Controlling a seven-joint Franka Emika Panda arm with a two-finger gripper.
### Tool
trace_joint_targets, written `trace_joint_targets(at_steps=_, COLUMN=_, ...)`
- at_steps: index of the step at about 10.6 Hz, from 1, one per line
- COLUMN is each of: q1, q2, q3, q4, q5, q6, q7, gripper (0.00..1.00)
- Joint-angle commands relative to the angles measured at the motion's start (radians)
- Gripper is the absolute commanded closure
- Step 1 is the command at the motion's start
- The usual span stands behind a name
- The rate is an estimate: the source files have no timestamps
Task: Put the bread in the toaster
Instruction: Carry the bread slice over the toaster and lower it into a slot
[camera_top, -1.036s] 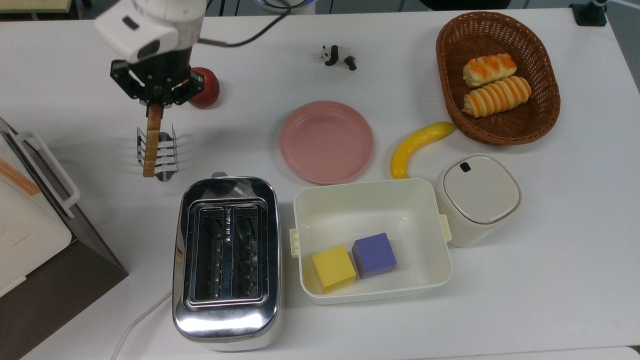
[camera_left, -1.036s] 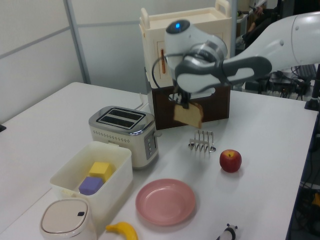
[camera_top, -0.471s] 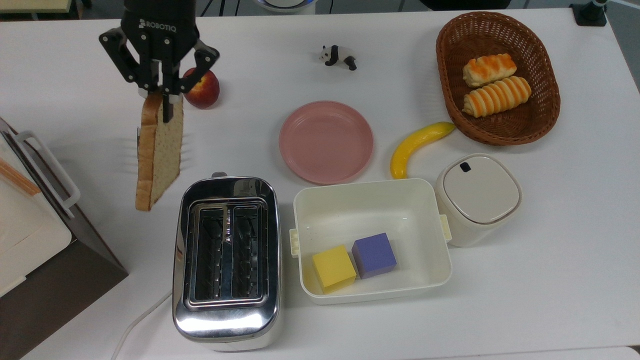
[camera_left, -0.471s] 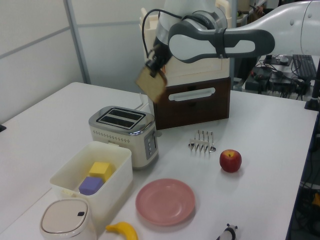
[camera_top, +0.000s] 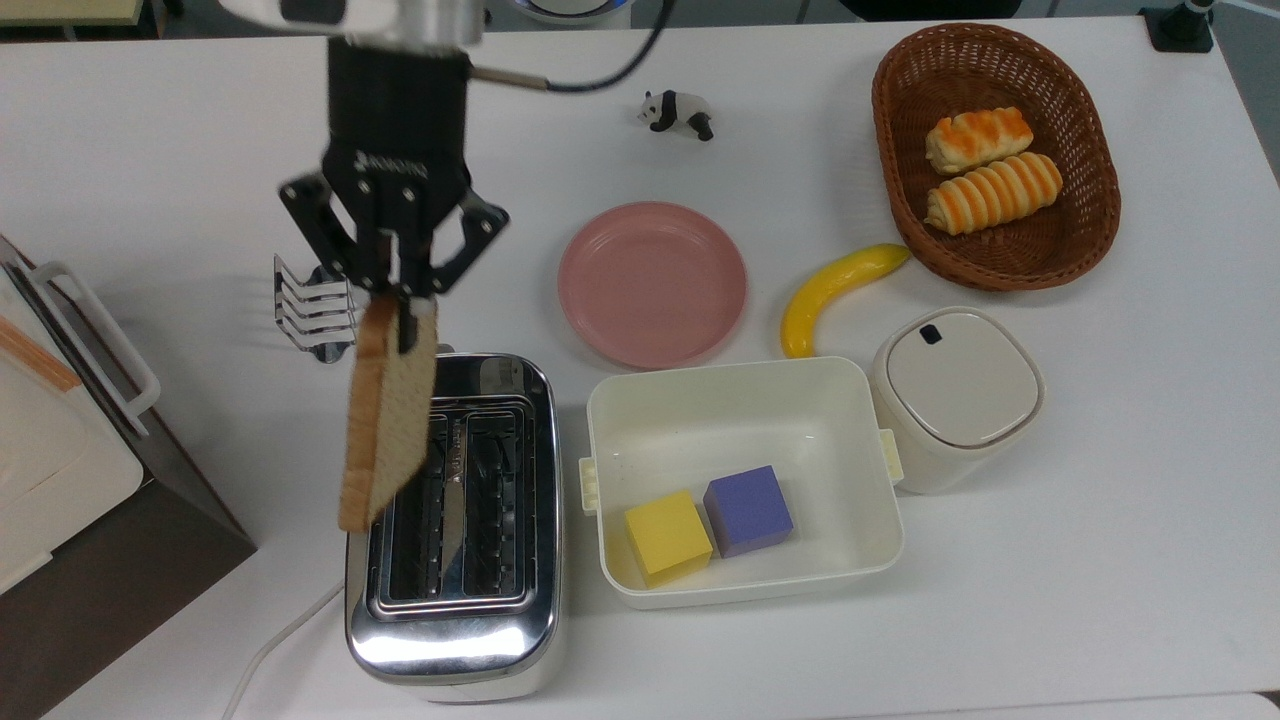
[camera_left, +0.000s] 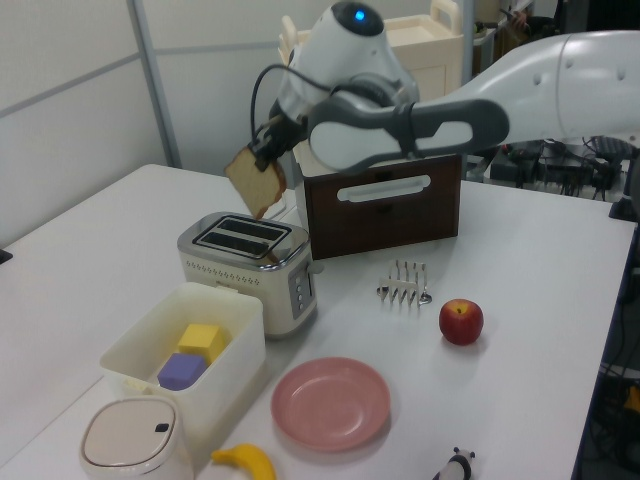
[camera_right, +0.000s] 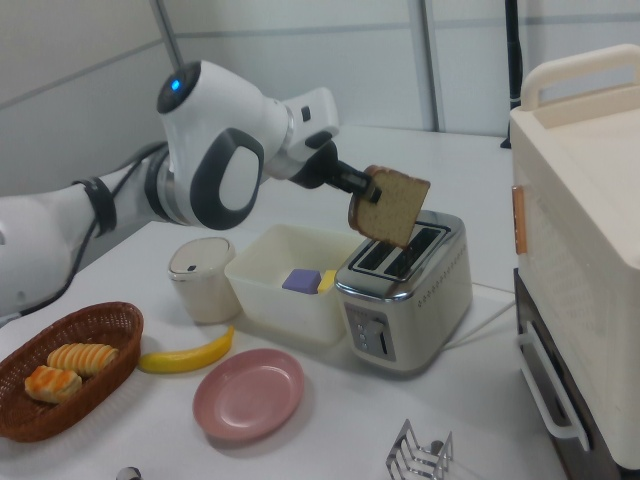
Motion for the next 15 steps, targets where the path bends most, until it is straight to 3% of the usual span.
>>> trace_joint_targets(at_steps=1, q1=0.034, q2=0.061, q3=-0.028, q4=0.016, q5=-0.026, q6=0.05, q7=0.047, gripper=1.0)
trace_joint_targets(at_steps=7, q1=0.036, q2=0.067, q3=-0.064, q4=0.007, q5=-0.028, q6=-0.011, q7=-0.042, gripper=1.0)
trace_joint_targets(at_steps=13, q1=0.054, q2=0.038, q3=-0.065, q4=0.005, q5=-0.014, q6=-0.104, q7=-0.086, gripper=0.97)
trace_joint_targets(at_steps=15, q1=0.057, q2=0.043, q3=-0.065, q4=-0.007, q5=-0.014, q6=-0.096, q7=-0.054, gripper=0.0)
